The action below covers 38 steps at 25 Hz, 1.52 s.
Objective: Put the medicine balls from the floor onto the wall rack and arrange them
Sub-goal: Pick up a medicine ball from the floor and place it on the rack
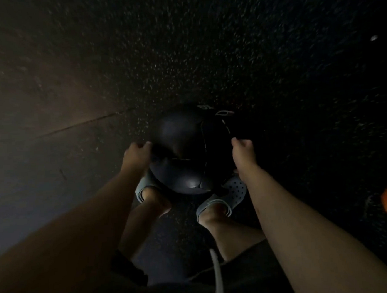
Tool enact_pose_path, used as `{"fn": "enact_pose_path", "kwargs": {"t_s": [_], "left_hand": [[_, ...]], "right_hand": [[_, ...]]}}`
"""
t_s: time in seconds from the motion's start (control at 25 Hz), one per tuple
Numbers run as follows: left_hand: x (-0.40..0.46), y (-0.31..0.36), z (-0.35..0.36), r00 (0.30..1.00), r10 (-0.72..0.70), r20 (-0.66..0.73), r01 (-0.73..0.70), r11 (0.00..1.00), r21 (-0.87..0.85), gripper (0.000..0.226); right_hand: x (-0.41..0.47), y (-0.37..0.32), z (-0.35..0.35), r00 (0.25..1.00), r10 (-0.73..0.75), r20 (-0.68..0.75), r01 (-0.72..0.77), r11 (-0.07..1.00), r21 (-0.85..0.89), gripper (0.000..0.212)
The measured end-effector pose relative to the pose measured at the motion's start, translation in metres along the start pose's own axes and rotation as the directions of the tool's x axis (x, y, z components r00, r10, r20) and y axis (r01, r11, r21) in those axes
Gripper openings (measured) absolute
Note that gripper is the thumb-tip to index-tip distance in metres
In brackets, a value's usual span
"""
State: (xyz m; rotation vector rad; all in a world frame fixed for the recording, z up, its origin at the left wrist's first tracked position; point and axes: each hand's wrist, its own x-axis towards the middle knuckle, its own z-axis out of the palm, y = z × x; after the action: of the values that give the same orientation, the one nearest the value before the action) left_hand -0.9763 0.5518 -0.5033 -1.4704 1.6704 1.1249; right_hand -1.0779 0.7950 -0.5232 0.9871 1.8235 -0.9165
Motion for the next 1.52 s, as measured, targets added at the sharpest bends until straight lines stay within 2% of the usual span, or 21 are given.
{"fn": "enact_pose_path", "kwargs": {"t_s": [0.08, 0.16, 0.24, 0.36, 0.48, 0.64, 0.76, 0.88, 0.96, 1.04, 1.24, 1.36, 1.52], "left_hand": [[0.032, -0.009, 0.017, 0.992, -0.117, 0.037, 0.122, 0.967, -0.222, 0.063], [0.05, -0.014, 0.035, 0.972, -0.204, 0.114, 0.234, 0.845, -0.481, 0.071], [0.055, -0.012, 0.049, 0.967, -0.224, 0.121, 0.25, 0.734, -0.631, 0.08], [0.041, -0.005, 0.051, 0.974, -0.223, 0.048, 0.197, 0.714, -0.672, 0.102], [-0.002, 0.019, 0.036, 0.985, -0.165, 0.052, 0.154, 0.703, -0.694, 0.113], [-0.099, 0.089, 0.002, 0.997, -0.068, 0.034, 0.072, 0.722, -0.688, 0.107], [-0.206, 0.176, -0.03, 0.994, 0.108, 0.017, -0.071, 0.749, -0.658, 0.094], [-0.324, 0.269, -0.056, 0.948, 0.316, 0.022, -0.241, 0.766, -0.596, 0.083], [-0.395, 0.319, -0.064, 0.901, 0.433, 0.017, -0.35, 0.75, -0.562, 0.081], [-0.482, 0.362, -0.072, 0.826, 0.563, 0.038, -0.456, 0.705, -0.543, 0.081], [-0.684, 0.403, -0.072, 0.559, 0.817, 0.139, -0.648, 0.536, -0.541, 0.082], [-0.779, 0.396, -0.063, 0.386, 0.894, 0.23, -0.688, 0.444, -0.574, 0.094], [-0.889, 0.362, -0.043, 0.154, 0.928, 0.338, -0.674, 0.349, -0.651, 0.099]], "right_hand": [[0.034, 0.008, 0.015, 0.999, 0.038, 0.015, -0.04, 0.992, 0.12, 0.06], [0.051, 0.013, 0.022, 0.994, 0.073, 0.081, -0.09, 0.97, 0.227, 0.069], [0.053, 0.016, 0.022, 0.996, 0.056, 0.064, -0.071, 0.962, 0.265, 0.07], [0.03, 0.018, 0.011, 1.0, -0.007, -0.018, 0.012, 0.959, 0.282, 0.07], [-0.014, -0.003, -0.023, 0.998, -0.03, -0.053, 0.045, 0.949, 0.313, 0.071], [-0.096, -0.058, -0.095, 0.997, -0.028, -0.079, 0.058, 0.906, 0.419, 0.065], [-0.183, -0.107, -0.169, 0.973, -0.138, -0.186, 0.214, 0.841, 0.497, 0.068], [-0.283, -0.148, -0.256, 0.916, -0.227, -0.331, 0.389, 0.703, 0.596, 0.078], [-0.338, -0.163, -0.309, 0.863, -0.246, -0.441, 0.492, 0.608, 0.624, 0.081], [-0.403, -0.166, -0.366, 0.77, -0.258, -0.584, 0.623, 0.502, 0.6, 0.08], [-0.562, -0.126, -0.479, 0.526, -0.176, -0.832, 0.847, 0.199, 0.494, 0.078], [-0.65, -0.083, -0.517, 0.41, -0.076, -0.909, 0.91, 0.096, 0.403, 0.093], [-0.749, -0.01, -0.55, 0.239, 0.125, -0.963, 0.967, 0.063, 0.248, 0.088]]}}
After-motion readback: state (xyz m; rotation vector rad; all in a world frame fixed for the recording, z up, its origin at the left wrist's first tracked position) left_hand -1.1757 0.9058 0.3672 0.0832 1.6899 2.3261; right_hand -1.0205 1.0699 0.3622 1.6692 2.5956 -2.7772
